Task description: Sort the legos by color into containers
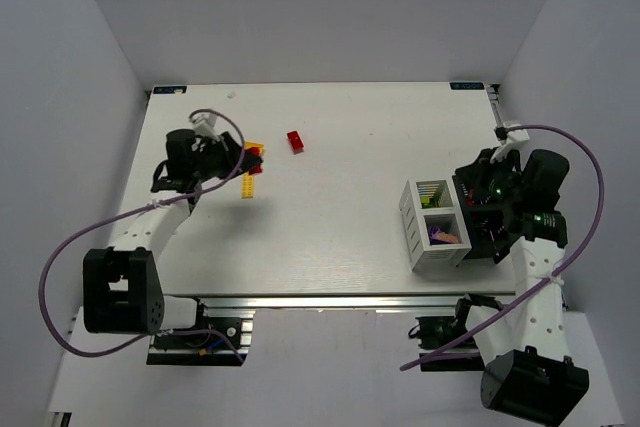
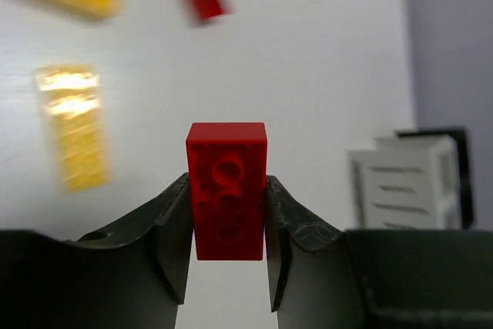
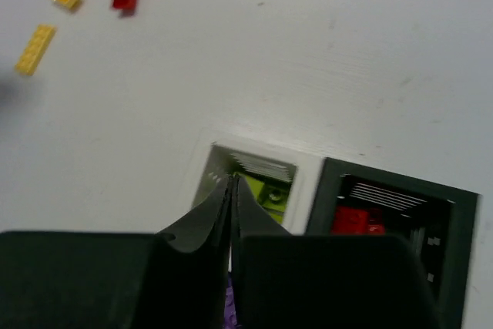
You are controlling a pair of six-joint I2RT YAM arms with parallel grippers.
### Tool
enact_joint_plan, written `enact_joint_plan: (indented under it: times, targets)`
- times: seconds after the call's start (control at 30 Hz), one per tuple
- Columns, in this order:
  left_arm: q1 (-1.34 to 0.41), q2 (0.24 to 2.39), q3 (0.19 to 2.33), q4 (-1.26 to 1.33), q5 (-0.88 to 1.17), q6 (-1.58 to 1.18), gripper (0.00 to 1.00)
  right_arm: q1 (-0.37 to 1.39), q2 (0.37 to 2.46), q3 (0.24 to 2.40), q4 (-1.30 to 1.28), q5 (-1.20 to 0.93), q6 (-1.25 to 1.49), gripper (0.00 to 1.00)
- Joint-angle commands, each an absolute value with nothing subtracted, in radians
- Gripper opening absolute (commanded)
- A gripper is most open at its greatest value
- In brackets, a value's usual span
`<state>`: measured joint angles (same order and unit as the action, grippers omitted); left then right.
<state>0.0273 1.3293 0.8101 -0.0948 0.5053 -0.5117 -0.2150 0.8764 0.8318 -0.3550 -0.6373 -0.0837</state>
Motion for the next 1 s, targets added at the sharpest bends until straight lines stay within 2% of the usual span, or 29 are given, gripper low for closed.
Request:
enact_joint_plan:
  times: [0.0,0.13,0.3,0.43,0.47,0.8,0.97]
  targets:
    - [-0.125,1.337,0.814,0.289,0.822,-0.627,0.0,-0.247,0.839,0.822,-0.212,-0.395,-0.008,0.0]
    - [-0.409,1.493,1.054,0.302,0.816,-0.556,0.0,-0.276,0.831,0.831,-0.169,-0.229,0.072,0.0]
    - [-0.598,1.704,1.313,0.337,0.757,-0.451,0.0,-0.327,0.822,0.798,-0.106,-0.005,0.146,0.0]
    - [-0.715,1.9,1.555,0.324,0.686,-0.353,0.0,-0.373,0.818,0.778,-0.08,-0.029,0.17,0.0]
    - [-0.747,1.993,1.671,0.318,0.677,-0.344,0.0,-0.388,0.819,0.772,-0.075,-0.046,0.172,0.0]
    - [-0.862,2.429,2.205,0.451,0.646,-0.317,0.0,-0.479,0.831,0.744,-0.057,-0.192,0.172,0.0]
    - [-0.904,2.511,2.275,0.538,0.617,-0.324,0.0,-0.511,0.845,0.739,-0.052,-0.248,0.172,0.0]
